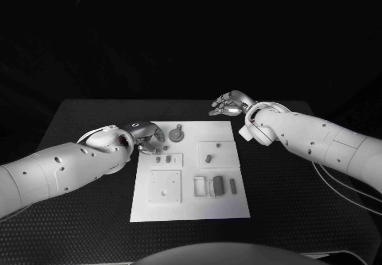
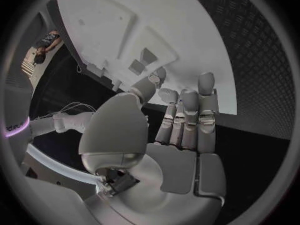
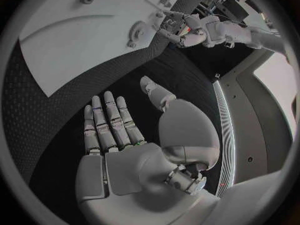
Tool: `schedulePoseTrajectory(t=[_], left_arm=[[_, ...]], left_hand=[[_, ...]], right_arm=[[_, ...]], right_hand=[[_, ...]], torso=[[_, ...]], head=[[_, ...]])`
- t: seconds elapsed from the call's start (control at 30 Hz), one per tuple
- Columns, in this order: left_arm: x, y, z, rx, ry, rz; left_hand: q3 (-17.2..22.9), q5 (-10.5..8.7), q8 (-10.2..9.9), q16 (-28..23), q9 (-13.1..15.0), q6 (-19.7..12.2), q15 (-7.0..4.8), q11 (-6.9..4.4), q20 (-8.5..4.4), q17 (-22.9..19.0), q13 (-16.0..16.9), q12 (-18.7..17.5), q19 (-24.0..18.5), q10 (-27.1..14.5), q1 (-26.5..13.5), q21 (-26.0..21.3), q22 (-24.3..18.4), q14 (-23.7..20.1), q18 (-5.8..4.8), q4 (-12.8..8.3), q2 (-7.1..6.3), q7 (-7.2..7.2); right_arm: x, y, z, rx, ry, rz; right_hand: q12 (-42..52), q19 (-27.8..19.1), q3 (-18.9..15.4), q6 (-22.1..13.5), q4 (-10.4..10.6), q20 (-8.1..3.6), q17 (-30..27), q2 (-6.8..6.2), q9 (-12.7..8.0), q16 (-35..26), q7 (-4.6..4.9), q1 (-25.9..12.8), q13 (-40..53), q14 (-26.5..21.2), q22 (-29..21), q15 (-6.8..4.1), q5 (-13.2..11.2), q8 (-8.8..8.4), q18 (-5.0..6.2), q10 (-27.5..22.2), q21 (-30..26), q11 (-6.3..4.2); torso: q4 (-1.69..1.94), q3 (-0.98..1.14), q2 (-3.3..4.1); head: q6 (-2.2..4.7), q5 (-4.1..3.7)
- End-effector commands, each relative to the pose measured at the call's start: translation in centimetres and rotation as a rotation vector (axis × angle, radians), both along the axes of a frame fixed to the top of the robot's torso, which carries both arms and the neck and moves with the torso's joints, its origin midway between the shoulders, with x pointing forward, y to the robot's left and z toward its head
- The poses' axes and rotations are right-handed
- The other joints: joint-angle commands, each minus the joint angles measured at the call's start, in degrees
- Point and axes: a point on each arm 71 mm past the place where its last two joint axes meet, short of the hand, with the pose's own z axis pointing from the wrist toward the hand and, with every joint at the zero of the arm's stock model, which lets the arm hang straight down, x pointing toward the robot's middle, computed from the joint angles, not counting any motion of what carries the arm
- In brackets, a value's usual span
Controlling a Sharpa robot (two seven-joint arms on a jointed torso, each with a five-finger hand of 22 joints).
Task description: Assemble the parts on the task board
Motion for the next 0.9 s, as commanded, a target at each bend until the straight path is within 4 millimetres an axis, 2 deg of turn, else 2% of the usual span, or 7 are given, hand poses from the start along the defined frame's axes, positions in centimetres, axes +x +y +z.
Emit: schedulePoseTrajectory(t=[0.03,0.2,0.3,0.5,0.63,0.7,0.9], left_arm=[[0.3,0.9,0.7,-0.071,0.021,0.034],[1.0,3.1,1.7,-0.171,0.034,0.121],[1.4,4.3,2.1,-0.234,0.057,0.175],[2.0,6.9,2.3,-0.465,0.182,0.34],[1.9,7.6,2.1,-0.7,0.309,0.447],[1.8,7.6,2.1,-0.781,0.342,0.47],[1.5,7.2,2.7,-0.971,0.369,0.438]], left_hand=[[0.6,-0.23,0.7,0.0,0.3,0.8,-0.7,-0.7,0.22,-0.3,0.6,1.5,-0.4,2.6,0.9,-0.3,1.3,-0.6,6.52,-0.1,0.97,0.79],[1.7,-0.44,1.8,-2.8,0.7,2.6,-1.6,-1.69,0.69,-1.8,1.2,3.9,-3.9,5.4,2.1,-2.3,0.7,-3.4,5.35,-0.1,1.95,1.37],[3.1,-0.61,2.3,-6.2,0.8,3.4,-1.8,-1.97,1.35,-3.5,1.5,4.7,-7.5,6.5,2.3,-5.0,-0.5,-6.4,4.24,0.0,2.7,1.65],[4.7,-0.7,3.0,-11.1,0.9,4.5,-1.89,-2.19,1.63,-5.9,1.9,5.9,-10.3,8.0,1.2,-8.7,-2.9,-8.5,2.76,0.0,3.98,1.69],[4.3,-0.72,3.0,-16.1,1.0,4.3,-1.41,-2.03,1.92,-8.2,1.9,6.0,-12.5,8.6,-1.2,-11.8,-5.2,-9.7,1.59,0.0,4.21,1.75],[2.9,-0.74,2.9,-17.6,0.9,3.8,-1.26,-2.0,1.85,-8.7,1.9,5.9,-12.7,8.7,-2.7,-12.7,-6.0,-9.6,1.25,-0.1,4.07,1.92],[-0.5,-0.63,2.5,-21.2,0.7,2.6,-0.51,-1.27,1.59,-9.9,1.2,4.7,-12.9,7.4,-4.9,-14.6,-7.8,-9.5,0.38,0.0,4.02,2.36]], right_arm=[[-0.1,0.0,0.0,0.0,0.004,0.019],[-0.1,-0.3,0.0,-0.005,0.007,0.026],[-0.2,-0.5,0.0,-0.03,-0.005,0.039],[-0.5,-0.8,0.2,-0.148,-0.065,0.096],[-0.9,-1.1,0.2,-0.226,-0.107,0.133],[-1.2,-1.2,0.0,-0.262,-0.123,0.15],[-2.4,-1.4,-0.8,-0.35,-0.162,0.201]], right_hand=[[-0.4,1.4,0.2,-0.2,0.3,-0.14,-0.1,0.13,-0.1,0.1,2.82,-0.3,0.0,0.3,1.0,0.06,-0.1,0.2,0.06,0.4,-0.1,-0.01],[-0.5,3.0,0.5,0.5,-0.3,-0.25,0.0,0.61,-0.1,0.5,2.14,0.3,0.0,1.0,1.0,-0.27,-0.1,0.67,0.64,0.7,0.1,-0.07],[-0.2,5.7,0.6,0.9,-0.9,-0.46,0.2,1.07,-0.1,1.0,1.67,0.7,0.1,1.9,0.9,-0.58,-0.1,0.96,1.64,1.5,0.7,-0.31],[2.5,9.7,0.9,2.5,-2.0,-0.64,1.3,1.64,0.1,3.3,1.47,1.7,1.5,5.8,0.5,-2.4,0.0,1.95,3.08,7.0,1.1,-2.62],[3.5,12.0,1.1,4.0,-2.3,-0.72,2.1,1.54,0.4,4.4,1.4,2.7,2.3,7.8,0.2,-3.4,0.0,2.7,3.91,9.2,1.1,-3.66],[3.7,13.1,1.1,4.5,-2.3,-0.72,2.5,1.4,0.5,4.9,1.33,3.2,2.6,8.8,0.0,-3.88,0.0,2.95,4.27,10.0,1.1,-4.03],[4.0,15.0,0.8,5.2,-2.3,-0.64,3.4,1.09,0.5,5.4,1.09,3.9,3.4,10.0,-0.5,-4.52,0.0,3.12,4.92,11.2,0.6,-4.62]], torso=[[0.02,0.0,-0.05],[0.13,0.04,-0.12],[0.11,0.02,-0.1],[0.02,0.0,-0.04],[0.13,-0.01,-0.07],[0.15,-0.03,-0.08],[0.06,-0.07,-0.08]], head=[[0.1,-0.03],[0.38,0.1],[0.56,0.19],[0.91,0.3],[1.14,0.01],[1.27,0.17],[1.53,0.25]])
